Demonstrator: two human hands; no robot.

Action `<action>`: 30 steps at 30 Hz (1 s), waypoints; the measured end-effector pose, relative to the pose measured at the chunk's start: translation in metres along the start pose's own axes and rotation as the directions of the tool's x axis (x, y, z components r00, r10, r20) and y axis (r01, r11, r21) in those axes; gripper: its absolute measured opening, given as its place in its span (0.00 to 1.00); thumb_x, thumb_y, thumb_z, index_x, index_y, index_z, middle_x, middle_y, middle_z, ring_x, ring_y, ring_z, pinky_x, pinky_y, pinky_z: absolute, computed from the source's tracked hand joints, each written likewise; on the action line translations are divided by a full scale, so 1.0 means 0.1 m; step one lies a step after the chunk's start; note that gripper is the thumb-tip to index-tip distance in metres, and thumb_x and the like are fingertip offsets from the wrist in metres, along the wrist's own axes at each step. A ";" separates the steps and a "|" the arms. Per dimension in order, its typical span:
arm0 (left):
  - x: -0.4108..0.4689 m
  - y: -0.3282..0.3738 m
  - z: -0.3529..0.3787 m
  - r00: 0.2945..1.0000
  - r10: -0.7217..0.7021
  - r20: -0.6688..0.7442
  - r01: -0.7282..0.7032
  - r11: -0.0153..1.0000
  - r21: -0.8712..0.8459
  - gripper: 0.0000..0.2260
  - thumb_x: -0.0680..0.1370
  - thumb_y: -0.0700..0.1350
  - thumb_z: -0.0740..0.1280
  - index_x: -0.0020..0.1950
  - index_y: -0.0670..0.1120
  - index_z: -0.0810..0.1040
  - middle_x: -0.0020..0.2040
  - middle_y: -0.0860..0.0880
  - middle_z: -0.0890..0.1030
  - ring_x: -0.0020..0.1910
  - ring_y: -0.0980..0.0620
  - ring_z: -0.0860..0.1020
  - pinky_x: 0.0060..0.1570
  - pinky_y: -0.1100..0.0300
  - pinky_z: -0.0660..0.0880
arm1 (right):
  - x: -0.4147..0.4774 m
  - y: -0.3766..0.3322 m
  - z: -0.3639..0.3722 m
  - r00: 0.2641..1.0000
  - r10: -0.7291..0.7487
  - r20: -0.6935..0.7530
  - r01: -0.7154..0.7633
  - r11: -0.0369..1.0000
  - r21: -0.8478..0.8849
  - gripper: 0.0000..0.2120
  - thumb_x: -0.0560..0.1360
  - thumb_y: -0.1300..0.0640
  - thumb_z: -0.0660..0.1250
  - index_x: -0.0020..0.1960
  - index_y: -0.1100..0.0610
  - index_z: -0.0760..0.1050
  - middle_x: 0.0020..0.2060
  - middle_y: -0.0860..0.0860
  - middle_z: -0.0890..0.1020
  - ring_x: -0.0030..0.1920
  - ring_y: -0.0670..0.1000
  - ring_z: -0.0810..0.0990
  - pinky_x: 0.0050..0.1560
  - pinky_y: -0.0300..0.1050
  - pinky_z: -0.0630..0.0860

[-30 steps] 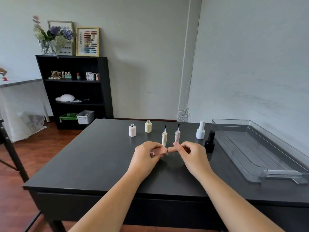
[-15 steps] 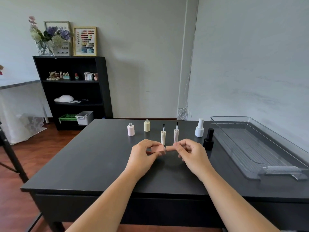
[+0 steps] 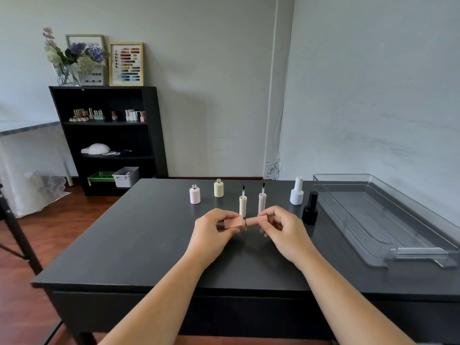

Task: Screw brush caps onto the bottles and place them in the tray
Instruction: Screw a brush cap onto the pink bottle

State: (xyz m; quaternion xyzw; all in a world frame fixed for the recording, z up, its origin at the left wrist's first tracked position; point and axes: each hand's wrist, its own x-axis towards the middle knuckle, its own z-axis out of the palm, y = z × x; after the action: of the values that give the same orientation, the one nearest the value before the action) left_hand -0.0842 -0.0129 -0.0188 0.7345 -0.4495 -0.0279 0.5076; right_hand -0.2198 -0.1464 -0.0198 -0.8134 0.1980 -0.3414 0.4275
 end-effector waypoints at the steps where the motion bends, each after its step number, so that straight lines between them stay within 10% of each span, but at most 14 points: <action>1: 0.00 0.00 0.00 1.000 -0.001 0.003 0.001 1.000 0.006 0.14 0.71 0.38 0.73 0.50 0.54 0.82 0.48 0.58 0.81 0.49 0.64 0.76 0.46 0.79 0.70 | 0.00 -0.01 0.00 1.000 0.015 -0.012 -0.015 1.000 -0.014 0.06 0.76 0.54 0.66 0.41 0.51 0.78 0.28 0.50 0.82 0.29 0.44 0.76 0.39 0.42 0.76; 8: 0.00 0.00 0.00 1.000 -0.011 0.001 0.011 1.000 -0.010 0.14 0.70 0.37 0.74 0.49 0.55 0.82 0.47 0.58 0.81 0.49 0.65 0.77 0.46 0.78 0.71 | 0.01 0.02 0.00 1.000 0.004 -0.017 -0.005 1.000 -0.030 0.03 0.73 0.54 0.69 0.47 0.47 0.78 0.34 0.47 0.82 0.32 0.38 0.75 0.36 0.27 0.70; 14: -0.01 0.00 0.00 1.000 0.008 0.000 -0.008 1.000 0.017 0.13 0.69 0.39 0.74 0.50 0.54 0.82 0.46 0.59 0.81 0.49 0.65 0.76 0.49 0.77 0.69 | 0.02 0.02 0.01 0.997 0.049 -0.064 -0.055 0.995 -0.086 0.13 0.75 0.45 0.65 0.35 0.50 0.78 0.24 0.47 0.78 0.25 0.41 0.72 0.31 0.33 0.68; 18: -0.01 -0.01 0.00 1.000 0.003 -0.005 -0.003 1.000 0.009 0.13 0.69 0.39 0.74 0.50 0.53 0.82 0.47 0.57 0.82 0.50 0.63 0.77 0.52 0.72 0.70 | 0.02 0.01 0.01 1.000 0.014 -0.028 -0.014 1.000 -0.024 0.04 0.74 0.52 0.68 0.48 0.48 0.78 0.34 0.45 0.82 0.32 0.38 0.76 0.36 0.26 0.70; 25: -0.01 0.00 -0.01 1.000 -0.007 0.004 0.007 1.000 0.010 0.13 0.69 0.39 0.75 0.50 0.54 0.82 0.47 0.59 0.81 0.49 0.66 0.76 0.50 0.76 0.68 | 0.01 0.02 0.01 0.998 0.021 -0.061 -0.025 0.998 -0.066 0.12 0.75 0.47 0.65 0.36 0.49 0.78 0.24 0.47 0.79 0.25 0.40 0.72 0.30 0.29 0.67; 30: -0.01 0.00 -0.01 1.000 -0.007 0.004 0.007 1.000 0.004 0.13 0.69 0.39 0.75 0.50 0.54 0.83 0.47 0.58 0.81 0.49 0.65 0.76 0.50 0.76 0.69 | 0.01 0.02 0.01 1.000 -0.013 -0.020 0.013 1.000 0.005 0.03 0.75 0.55 0.67 0.46 0.48 0.79 0.33 0.45 0.82 0.31 0.38 0.74 0.36 0.27 0.70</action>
State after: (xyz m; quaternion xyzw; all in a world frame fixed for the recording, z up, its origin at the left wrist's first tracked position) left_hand -0.0846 -0.0116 -0.0191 0.7372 -0.4479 -0.0300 0.5051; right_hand -0.2188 -0.1476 -0.0211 -0.8100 0.1960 -0.3530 0.4252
